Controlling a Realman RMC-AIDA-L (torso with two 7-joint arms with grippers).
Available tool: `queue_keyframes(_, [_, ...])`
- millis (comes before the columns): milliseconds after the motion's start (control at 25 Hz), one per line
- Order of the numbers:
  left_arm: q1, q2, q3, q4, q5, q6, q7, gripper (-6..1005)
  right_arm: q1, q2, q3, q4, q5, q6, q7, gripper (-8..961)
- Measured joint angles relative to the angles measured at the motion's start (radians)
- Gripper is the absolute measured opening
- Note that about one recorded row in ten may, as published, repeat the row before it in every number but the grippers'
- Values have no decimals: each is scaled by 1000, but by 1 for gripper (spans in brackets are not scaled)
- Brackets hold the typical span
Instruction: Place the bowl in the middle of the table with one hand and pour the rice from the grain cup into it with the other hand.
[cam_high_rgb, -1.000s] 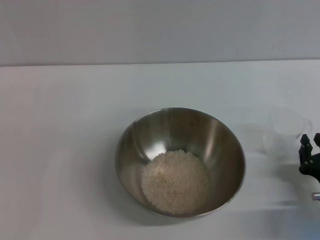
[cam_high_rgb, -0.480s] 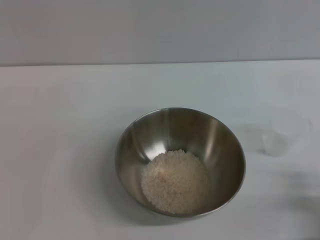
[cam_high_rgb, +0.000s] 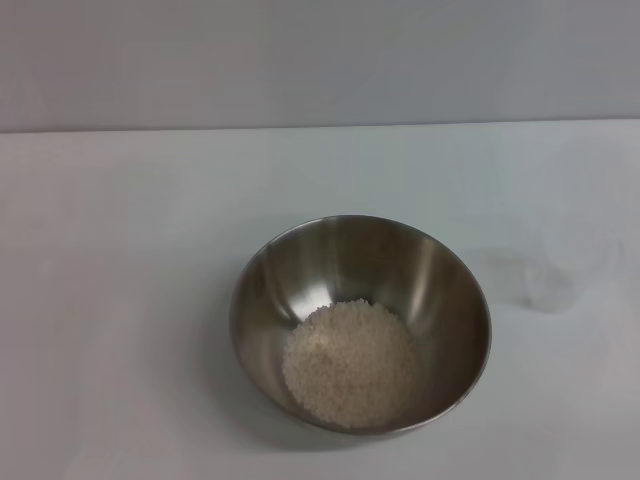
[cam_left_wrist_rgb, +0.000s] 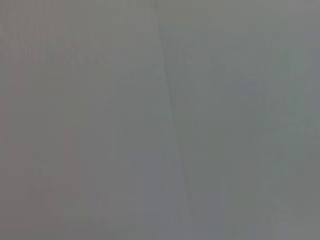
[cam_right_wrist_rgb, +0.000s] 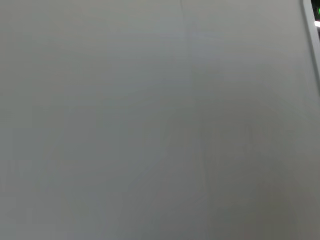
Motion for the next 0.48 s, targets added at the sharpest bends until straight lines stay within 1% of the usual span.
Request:
queue_keyframes(200, [8, 0, -6, 0, 0, 0, 0, 788, 14, 1, -1, -1, 1, -1, -5, 497])
queue_keyframes(480, [11, 0, -7, 9, 0, 0, 0, 788, 30, 2, -3, 11, 1, -1, -44, 743])
